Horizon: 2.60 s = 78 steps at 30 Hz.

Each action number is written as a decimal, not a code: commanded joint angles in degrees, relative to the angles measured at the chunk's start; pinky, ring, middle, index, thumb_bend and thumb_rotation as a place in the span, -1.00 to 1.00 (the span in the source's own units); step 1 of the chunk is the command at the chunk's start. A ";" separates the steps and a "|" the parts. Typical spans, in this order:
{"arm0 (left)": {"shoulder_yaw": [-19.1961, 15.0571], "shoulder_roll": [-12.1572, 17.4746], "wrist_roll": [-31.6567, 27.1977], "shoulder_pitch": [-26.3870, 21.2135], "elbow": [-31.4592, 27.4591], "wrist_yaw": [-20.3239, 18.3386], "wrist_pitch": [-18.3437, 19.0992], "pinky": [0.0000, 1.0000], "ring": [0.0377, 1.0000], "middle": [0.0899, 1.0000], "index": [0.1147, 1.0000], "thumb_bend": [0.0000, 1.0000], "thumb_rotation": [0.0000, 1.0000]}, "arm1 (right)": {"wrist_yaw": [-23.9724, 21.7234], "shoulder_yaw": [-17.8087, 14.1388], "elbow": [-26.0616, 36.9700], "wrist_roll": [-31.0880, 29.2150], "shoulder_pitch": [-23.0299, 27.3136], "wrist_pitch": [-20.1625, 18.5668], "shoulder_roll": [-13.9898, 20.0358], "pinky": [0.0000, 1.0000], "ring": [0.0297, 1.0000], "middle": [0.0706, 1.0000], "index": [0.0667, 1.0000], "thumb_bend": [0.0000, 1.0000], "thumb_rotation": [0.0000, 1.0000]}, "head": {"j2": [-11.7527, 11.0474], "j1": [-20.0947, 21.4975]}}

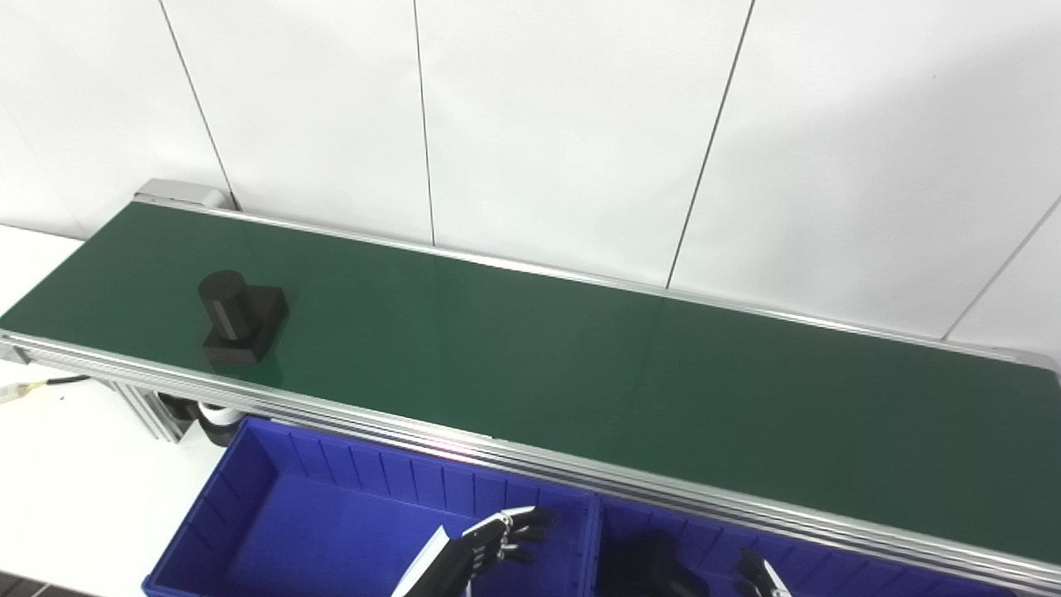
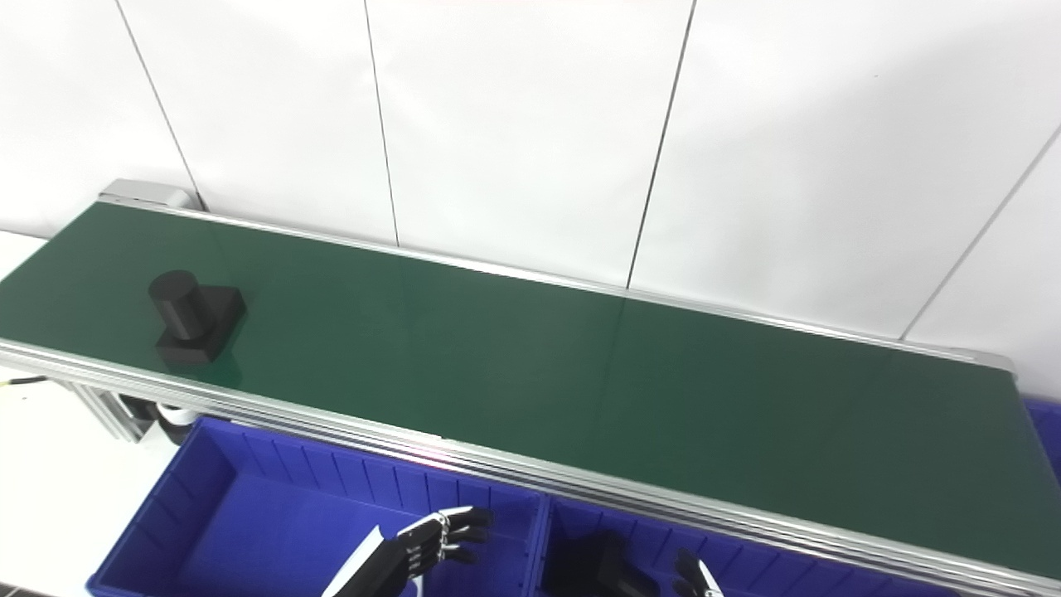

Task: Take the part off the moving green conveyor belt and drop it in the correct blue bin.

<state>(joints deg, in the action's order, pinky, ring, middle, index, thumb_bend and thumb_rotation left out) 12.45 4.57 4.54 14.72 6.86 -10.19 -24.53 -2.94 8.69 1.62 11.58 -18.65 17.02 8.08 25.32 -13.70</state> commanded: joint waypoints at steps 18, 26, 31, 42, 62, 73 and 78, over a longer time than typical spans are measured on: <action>1.37 -0.22 -1.72 -1.63 0.31 1.73 -2.39 0.43 0.57 0.63 0.56 0.95 -0.83 | 0.80 -1.30 0.55 -0.49 0.43 4.46 -0.77 0.75 0.83 0.86 0.92 0.66 -1.00 | -1.42 -0.57; 1.48 -0.27 -2.85 -1.86 0.60 1.41 -2.39 0.44 0.58 0.63 0.55 0.97 -0.82 | 1.50 -1.64 0.27 -0.15 0.49 7.18 -1.01 0.69 0.82 0.84 0.91 0.66 -1.00 | -1.80 -0.49; 1.20 -0.53 -4.01 -1.82 0.62 1.01 -2.39 0.44 0.57 0.62 0.53 1.00 -0.81 | 2.43 -1.70 0.92 0.04 0.37 9.10 -1.31 0.66 0.80 0.83 0.87 0.68 -1.00 | -1.75 0.03; 0.05 -1.02 -5.46 -1.44 -0.13 -0.32 -2.39 0.43 0.58 0.62 0.53 1.00 -0.74 | 2.87 -1.74 7.87 -0.63 -0.19 9.26 -1.58 0.56 0.71 0.74 0.82 0.76 -0.93 | -1.33 0.91; -4.23 -5.31 -6.96 -0.76 0.47 -2.04 -2.38 0.49 0.64 0.69 0.60 0.97 -0.87 | 0.72 -2.08 22.00 4.56 5.78 -1.28 -2.16 0.47 0.69 0.76 0.81 0.86 -0.55 | 0.12 1.83; -5.27 -6.13 -7.06 -1.03 0.62 -2.98 -2.39 0.45 0.61 0.69 0.63 0.99 -0.83 | -1.96 -1.46 22.55 3.84 12.84 -7.94 -2.95 0.51 0.72 0.81 0.83 0.79 -0.44 | 0.08 2.00; -5.42 -6.18 -7.04 -0.85 0.40 -3.31 -2.39 0.47 0.61 0.68 0.63 0.99 -0.83 | -2.41 -1.09 23.06 4.26 16.05 -11.06 -4.43 0.52 0.73 0.79 0.82 0.79 -0.44 | 0.20 2.12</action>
<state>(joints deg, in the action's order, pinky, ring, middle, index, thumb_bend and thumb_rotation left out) 7.12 -1.15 -2.13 14.15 8.62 -12.67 -24.60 -5.40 7.39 22.64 15.98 -4.50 7.18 4.51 25.49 -11.60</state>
